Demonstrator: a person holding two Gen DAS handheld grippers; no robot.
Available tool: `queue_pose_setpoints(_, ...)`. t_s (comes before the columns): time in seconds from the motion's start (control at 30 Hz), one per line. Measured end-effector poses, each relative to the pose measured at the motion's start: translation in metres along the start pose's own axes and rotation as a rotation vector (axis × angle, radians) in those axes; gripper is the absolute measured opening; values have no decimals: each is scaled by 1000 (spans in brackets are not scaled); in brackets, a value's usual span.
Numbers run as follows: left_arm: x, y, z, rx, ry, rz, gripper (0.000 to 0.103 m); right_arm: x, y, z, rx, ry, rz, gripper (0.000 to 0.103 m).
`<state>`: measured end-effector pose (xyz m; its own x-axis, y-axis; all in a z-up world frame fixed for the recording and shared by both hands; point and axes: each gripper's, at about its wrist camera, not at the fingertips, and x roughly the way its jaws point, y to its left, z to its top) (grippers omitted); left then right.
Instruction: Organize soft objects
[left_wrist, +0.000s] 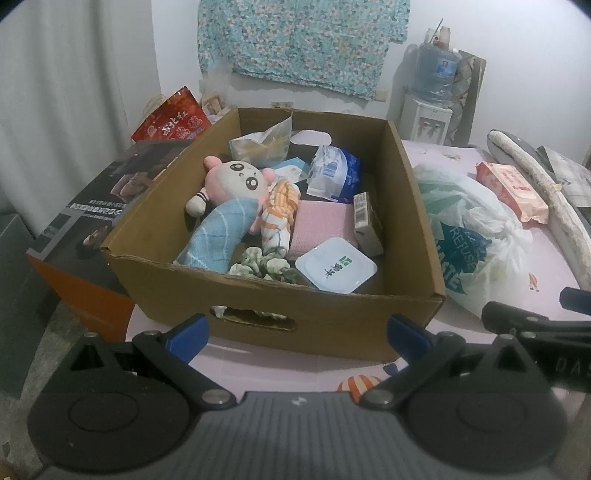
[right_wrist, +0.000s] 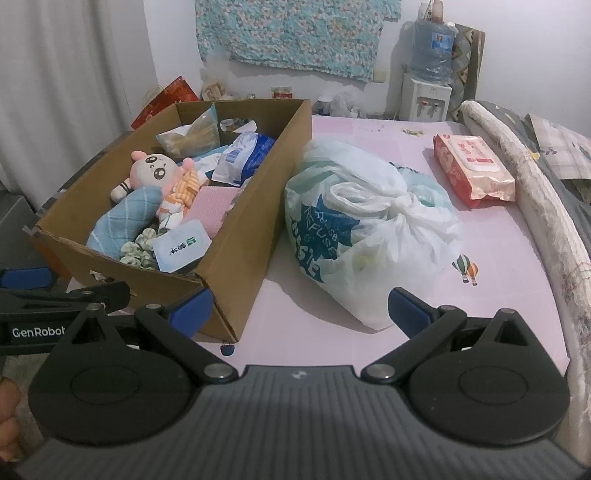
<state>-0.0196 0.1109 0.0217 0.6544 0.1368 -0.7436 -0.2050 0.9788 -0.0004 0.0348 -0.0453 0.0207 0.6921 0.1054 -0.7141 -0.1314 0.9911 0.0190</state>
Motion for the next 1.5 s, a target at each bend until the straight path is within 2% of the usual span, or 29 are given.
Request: queue_pose_setpoints(1.5, -3, 13, 3, -32, 11, 41, 103, 3, 16, 8, -38, 0, 23, 102)
